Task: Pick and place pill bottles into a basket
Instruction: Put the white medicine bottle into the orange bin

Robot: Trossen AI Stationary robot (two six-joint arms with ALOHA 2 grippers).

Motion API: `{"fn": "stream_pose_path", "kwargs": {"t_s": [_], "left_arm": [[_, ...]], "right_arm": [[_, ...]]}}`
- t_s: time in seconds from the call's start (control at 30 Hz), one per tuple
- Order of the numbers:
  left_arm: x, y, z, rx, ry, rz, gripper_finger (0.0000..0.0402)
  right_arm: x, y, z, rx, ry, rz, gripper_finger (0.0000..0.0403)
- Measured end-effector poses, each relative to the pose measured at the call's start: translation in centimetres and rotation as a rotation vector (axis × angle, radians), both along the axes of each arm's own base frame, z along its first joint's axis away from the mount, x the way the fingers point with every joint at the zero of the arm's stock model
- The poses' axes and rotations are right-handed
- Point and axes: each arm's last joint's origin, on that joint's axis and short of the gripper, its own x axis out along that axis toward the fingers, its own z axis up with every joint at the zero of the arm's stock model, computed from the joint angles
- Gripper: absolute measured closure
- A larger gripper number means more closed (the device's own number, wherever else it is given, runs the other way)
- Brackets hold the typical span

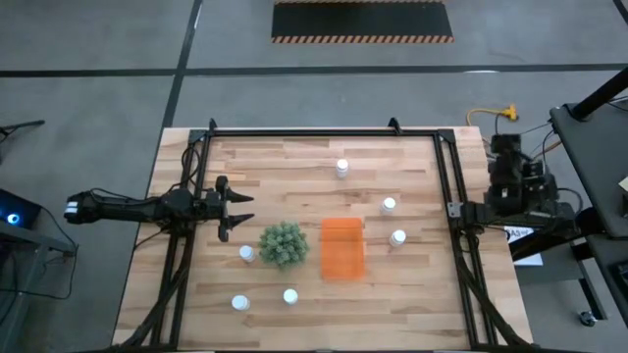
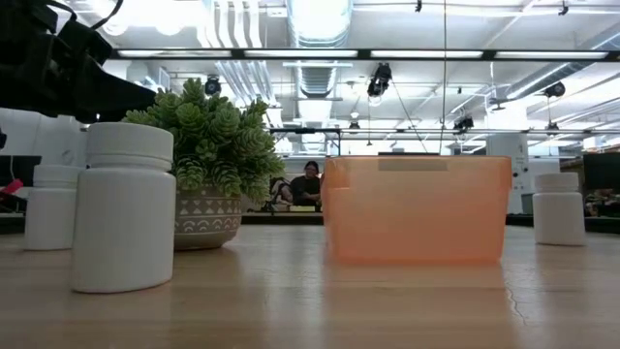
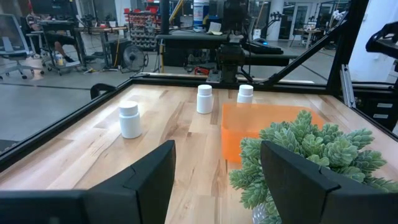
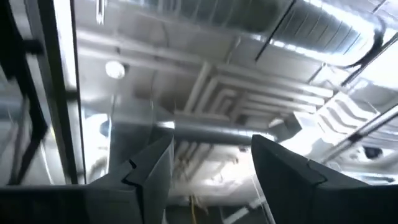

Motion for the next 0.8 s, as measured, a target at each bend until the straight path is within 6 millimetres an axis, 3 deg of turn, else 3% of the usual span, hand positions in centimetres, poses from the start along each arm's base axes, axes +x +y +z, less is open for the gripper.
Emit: {"fn": "stream_pose_path", "kwargs": {"t_s": [0.3,0.53,0.8], "left_arm": [[0.0,0.0,0.0,0.000,0.000,0.000,0.0184],[0.0,0.0,0.0,0.002,-0.003,0.019,0.0184],[0.0,0.3,0.3,0.009,-0.034,0.109,0.0184]], "right_arm": [[2.5,-0.3,6.2,0.089,0.465,-0.006,0.0197],[6.2,-0.8,7.9,0.246,0.829,0.001,0.0197],[8.8,-0.5,9.2,0.296,1.190,0.202,0.0197]]}}
